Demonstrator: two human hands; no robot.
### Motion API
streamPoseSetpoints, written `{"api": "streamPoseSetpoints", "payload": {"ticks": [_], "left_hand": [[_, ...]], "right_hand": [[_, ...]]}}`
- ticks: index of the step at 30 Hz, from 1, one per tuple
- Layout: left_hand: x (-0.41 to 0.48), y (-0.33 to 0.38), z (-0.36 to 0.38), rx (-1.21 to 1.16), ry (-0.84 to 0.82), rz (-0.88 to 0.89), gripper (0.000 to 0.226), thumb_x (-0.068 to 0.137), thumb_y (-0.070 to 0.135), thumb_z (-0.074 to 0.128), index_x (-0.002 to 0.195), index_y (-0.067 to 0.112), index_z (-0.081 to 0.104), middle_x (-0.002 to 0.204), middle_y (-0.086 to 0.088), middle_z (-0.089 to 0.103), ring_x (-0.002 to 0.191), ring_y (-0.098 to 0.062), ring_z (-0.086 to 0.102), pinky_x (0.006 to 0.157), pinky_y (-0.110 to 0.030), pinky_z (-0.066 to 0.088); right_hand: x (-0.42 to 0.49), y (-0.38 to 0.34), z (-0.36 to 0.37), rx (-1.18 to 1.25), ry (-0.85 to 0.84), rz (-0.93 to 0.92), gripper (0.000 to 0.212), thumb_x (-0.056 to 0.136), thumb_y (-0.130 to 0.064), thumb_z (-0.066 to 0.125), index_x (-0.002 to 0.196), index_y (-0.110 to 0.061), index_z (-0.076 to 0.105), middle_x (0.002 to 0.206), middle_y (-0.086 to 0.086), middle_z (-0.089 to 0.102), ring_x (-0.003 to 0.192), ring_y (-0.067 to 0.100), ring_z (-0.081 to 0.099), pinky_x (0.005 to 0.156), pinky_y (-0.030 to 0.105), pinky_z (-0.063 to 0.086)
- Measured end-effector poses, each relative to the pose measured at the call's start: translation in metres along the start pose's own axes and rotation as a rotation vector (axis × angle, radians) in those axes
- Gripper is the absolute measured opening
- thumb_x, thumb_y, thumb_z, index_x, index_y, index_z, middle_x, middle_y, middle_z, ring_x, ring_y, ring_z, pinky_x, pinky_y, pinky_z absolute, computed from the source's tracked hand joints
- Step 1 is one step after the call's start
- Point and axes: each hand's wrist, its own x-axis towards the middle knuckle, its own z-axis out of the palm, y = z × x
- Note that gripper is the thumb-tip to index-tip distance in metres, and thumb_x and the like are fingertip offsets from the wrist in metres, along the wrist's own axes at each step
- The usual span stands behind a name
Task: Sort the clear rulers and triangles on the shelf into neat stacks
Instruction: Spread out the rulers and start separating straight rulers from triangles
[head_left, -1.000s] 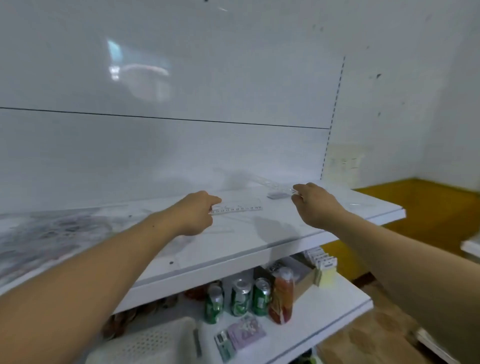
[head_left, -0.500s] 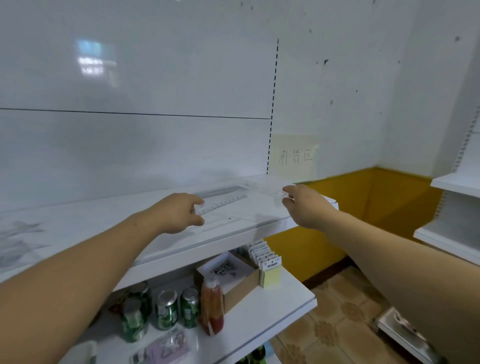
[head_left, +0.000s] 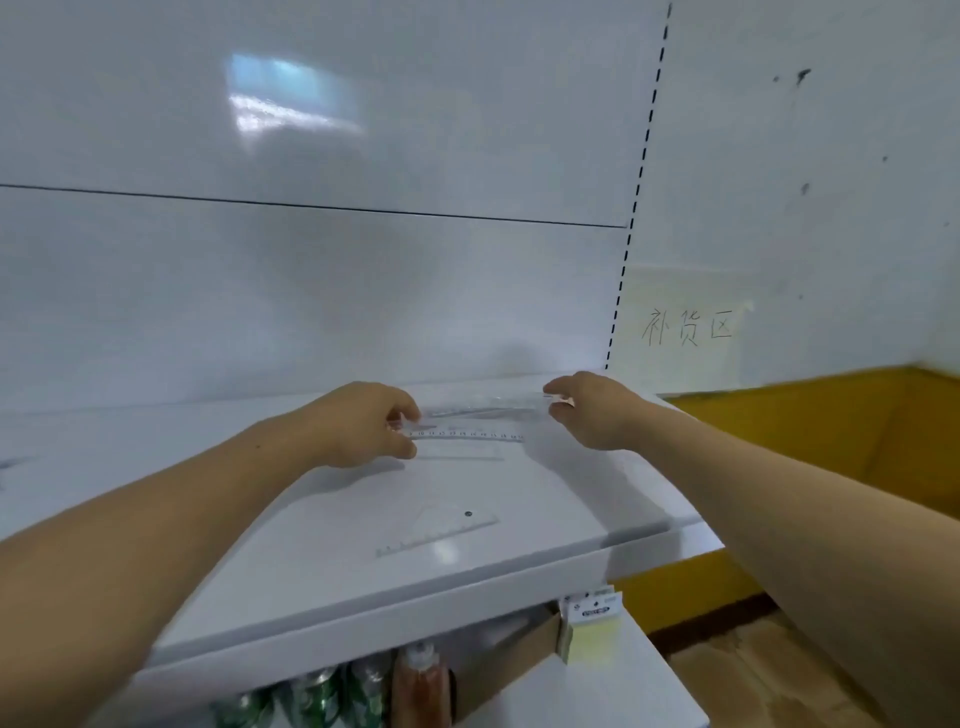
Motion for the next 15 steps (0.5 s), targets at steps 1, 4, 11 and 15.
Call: {"api": "streamPoseSetpoints", "payload": {"ticks": [1,4,11,15], "left_hand": [[0.003,-0.002,0.001,0.001,0.004,-0.018,0.044,0.081,0.037,0.069,0.123,0.026,0.057,0.109,0.005,0.057,0.095,-0.013,0.052,0.083,-0.023,0.04],[0.01,-0.007,0.005,0.005,0.015,-0.077,0.045,0.082,0.039,0.068,0.123,0.027,0.057,0.113,0.006,0.055,0.099,-0.012,0.051,0.084,-0.023,0.036],[0.022,0.008,0.013,-0.042,0.111,-0.193,0.042,0.084,0.034,0.068,0.124,0.023,0.058,0.125,0.002,0.052,0.113,-0.016,0.049,0.089,-0.023,0.036],[0.038,0.026,0.016,-0.038,0.15,-0.237,0.043,0.084,0.032,0.067,0.125,0.021,0.058,0.127,0.0,0.052,0.115,-0.017,0.049,0.093,-0.025,0.036]], "right_hand": [[0.01,0.001,0.002,0.004,-0.016,-0.019,0.04,0.099,-0.028,0.039,0.136,-0.018,0.047,0.137,0.011,0.049,0.121,0.029,0.049,0.101,0.036,0.04],[0.037,0.001,0.01,0.022,-0.072,-0.084,0.042,0.099,-0.03,0.038,0.14,-0.019,0.044,0.143,0.008,0.041,0.128,0.027,0.043,0.104,0.032,0.034],[0.08,0.013,0.025,0.014,-0.171,-0.251,0.046,0.098,-0.033,0.038,0.142,-0.02,0.04,0.147,0.008,0.037,0.134,0.025,0.038,0.108,0.03,0.03],[0.088,0.039,0.024,0.046,-0.176,-0.271,0.062,0.093,-0.051,0.044,0.148,-0.025,0.027,0.152,0.004,0.029,0.139,0.023,0.03,0.113,0.034,0.025]]}}
